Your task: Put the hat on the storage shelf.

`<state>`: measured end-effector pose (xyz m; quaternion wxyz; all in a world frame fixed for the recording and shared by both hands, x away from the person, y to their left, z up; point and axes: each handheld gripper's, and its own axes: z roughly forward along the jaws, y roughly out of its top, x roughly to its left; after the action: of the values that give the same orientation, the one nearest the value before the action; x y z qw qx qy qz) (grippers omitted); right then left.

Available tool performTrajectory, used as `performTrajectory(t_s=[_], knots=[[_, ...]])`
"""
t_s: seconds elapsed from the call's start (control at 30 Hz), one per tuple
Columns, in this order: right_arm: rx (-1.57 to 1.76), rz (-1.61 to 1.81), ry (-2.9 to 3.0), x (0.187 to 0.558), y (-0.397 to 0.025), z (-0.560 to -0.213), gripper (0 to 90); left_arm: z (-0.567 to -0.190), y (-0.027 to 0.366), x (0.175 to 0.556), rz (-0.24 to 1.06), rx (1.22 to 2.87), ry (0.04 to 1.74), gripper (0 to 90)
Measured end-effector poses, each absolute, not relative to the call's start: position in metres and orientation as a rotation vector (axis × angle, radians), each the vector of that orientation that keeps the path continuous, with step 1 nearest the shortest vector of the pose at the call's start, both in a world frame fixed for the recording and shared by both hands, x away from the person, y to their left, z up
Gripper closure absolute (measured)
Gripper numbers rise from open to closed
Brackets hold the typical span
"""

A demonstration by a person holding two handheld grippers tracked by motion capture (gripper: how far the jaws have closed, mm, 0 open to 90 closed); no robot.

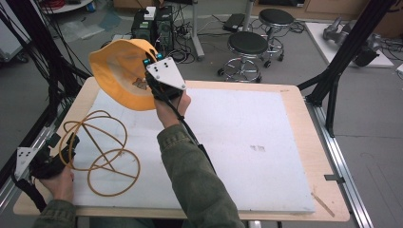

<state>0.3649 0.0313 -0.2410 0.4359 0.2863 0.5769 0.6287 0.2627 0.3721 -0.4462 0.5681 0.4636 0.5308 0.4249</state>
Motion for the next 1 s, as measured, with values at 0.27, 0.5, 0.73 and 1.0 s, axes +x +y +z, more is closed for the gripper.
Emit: performTrajectory(t_s=[0.27,0.5,0.73,1.0], knots=[[0.666,1.626,1.467,0.353,0.053,-0.236,84.7,-0.444,0.366,0.264,1.03,1.136,1.214,31.2],[0.608,1.607,1.501,0.345,0.073,-0.236,84.5,-0.443,0.364,0.266,1.034,1.155,1.201,31.3],[0.562,1.627,1.552,0.335,0.086,-0.24,84.5,-0.443,0.366,0.265,1.025,1.14,1.214,31.3],[0.435,1.774,1.623,0.293,0.083,-0.236,83.8,-0.444,0.368,0.266,1.011,1.132,1.224,31.3]])
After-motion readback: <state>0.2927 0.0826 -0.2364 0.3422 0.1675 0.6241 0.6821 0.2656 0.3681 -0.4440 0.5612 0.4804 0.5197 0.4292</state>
